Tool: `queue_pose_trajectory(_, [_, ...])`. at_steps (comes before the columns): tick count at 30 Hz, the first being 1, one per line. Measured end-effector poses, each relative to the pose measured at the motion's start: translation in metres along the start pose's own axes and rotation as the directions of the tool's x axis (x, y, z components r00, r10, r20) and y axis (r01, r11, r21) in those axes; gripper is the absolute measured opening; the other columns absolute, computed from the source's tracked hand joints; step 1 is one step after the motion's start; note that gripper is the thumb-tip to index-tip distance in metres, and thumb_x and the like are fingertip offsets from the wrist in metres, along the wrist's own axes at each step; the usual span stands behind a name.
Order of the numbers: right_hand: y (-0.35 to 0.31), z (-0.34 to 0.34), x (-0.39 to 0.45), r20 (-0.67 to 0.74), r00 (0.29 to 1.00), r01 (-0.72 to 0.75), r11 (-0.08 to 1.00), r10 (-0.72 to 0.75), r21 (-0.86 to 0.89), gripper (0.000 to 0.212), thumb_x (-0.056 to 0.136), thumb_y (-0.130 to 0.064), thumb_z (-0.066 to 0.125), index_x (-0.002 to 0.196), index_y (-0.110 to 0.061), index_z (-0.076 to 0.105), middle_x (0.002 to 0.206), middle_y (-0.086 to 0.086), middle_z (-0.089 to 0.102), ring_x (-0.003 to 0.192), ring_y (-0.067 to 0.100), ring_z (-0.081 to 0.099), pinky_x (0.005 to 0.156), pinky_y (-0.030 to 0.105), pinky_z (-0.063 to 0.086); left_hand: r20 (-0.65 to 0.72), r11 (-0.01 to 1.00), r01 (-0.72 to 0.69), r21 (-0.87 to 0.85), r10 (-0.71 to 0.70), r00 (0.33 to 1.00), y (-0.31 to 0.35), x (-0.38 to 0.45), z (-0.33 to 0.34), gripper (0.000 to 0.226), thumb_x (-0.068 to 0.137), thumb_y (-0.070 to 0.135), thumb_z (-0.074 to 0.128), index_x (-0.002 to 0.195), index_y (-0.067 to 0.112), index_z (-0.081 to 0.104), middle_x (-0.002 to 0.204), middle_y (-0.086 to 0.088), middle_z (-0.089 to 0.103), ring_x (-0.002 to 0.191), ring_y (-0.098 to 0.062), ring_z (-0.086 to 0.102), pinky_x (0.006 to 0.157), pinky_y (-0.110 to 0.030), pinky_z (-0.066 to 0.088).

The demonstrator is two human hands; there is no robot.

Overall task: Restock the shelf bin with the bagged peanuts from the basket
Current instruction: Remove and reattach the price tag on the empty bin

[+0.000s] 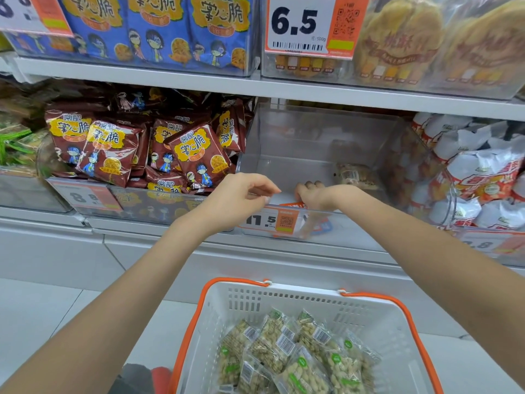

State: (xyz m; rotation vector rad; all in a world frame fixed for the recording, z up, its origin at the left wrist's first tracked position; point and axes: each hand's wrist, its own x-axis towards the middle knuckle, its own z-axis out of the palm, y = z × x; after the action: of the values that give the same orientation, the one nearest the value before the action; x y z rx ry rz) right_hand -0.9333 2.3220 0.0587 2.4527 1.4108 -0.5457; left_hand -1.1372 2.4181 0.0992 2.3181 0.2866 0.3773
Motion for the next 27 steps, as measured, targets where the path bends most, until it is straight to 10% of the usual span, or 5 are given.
queue_pose_trajectory(11, [0.000, -0.003, -0.010, 0.082, 0.992, -0.094, 0.995, 0.097, -0.038, 0.130, 0.054, -0.071, 0.076, 0.142, 0.001, 0.012, 0.146, 0.017, 0.027, 0.137, 0.033, 0.025, 0.111, 0.047, 0.026, 0.020, 0.991, 0.005, 0.132, -0.008, 1.000, 0.020, 0.029, 0.001, 0.025, 0.087, 0.011, 0.062, 0.111, 0.017, 0.068, 0.108, 0.006, 0.065, 0.096, -0.003, 0.058, 0.081, -0.008, 0.042])
queue_pose_trajectory(15, [0.002, -0.003, -0.018, 0.094, 0.993, -0.083, 0.995, 0.078, 0.060, 0.139, 0.054, -0.069, 0.078, 0.147, -0.005, -0.004, 0.153, 0.014, 0.025, 0.138, 0.030, 0.031, 0.109, 0.041, 0.031, 0.308, 0.929, -0.002, 0.371, -0.121, 0.944, 0.019, 0.086, 0.027, 0.053, 0.078, 0.013, 0.074, 0.128, 0.010, 0.054, 0.127, -0.006, 0.058, 0.110, -0.018, 0.057, 0.091, -0.022, 0.042])
queue_pose_trajectory(19, [0.003, -0.003, -0.016, 0.106, 0.991, -0.089, 0.993, 0.081, 0.072, 0.128, 0.057, -0.063, 0.080, 0.144, -0.002, 0.009, 0.148, 0.014, 0.035, 0.133, 0.030, 0.040, 0.103, 0.038, 0.036, 0.513, 0.806, -0.015, 0.591, -0.362, 0.778, -0.007, 0.114, 0.058, 0.065, 0.084, 0.016, 0.065, 0.141, 0.009, 0.034, 0.140, -0.011, 0.042, 0.126, -0.027, 0.045, 0.104, -0.035, 0.039])
queue_pose_trajectory(27, [0.008, 0.004, -0.012, 0.042, 0.998, -0.051, 0.986, 0.045, 0.159, 0.107, 0.066, -0.056, 0.078, 0.141, -0.001, 0.025, 0.140, 0.017, 0.036, 0.132, 0.030, 0.035, 0.106, 0.031, 0.030, 0.551, 0.794, -0.065, 0.605, -0.358, 0.753, -0.018, 0.121, 0.077, 0.058, 0.086, 0.018, 0.063, 0.133, 0.008, 0.030, 0.135, -0.018, 0.034, 0.120, -0.035, 0.046, 0.098, -0.040, 0.041])
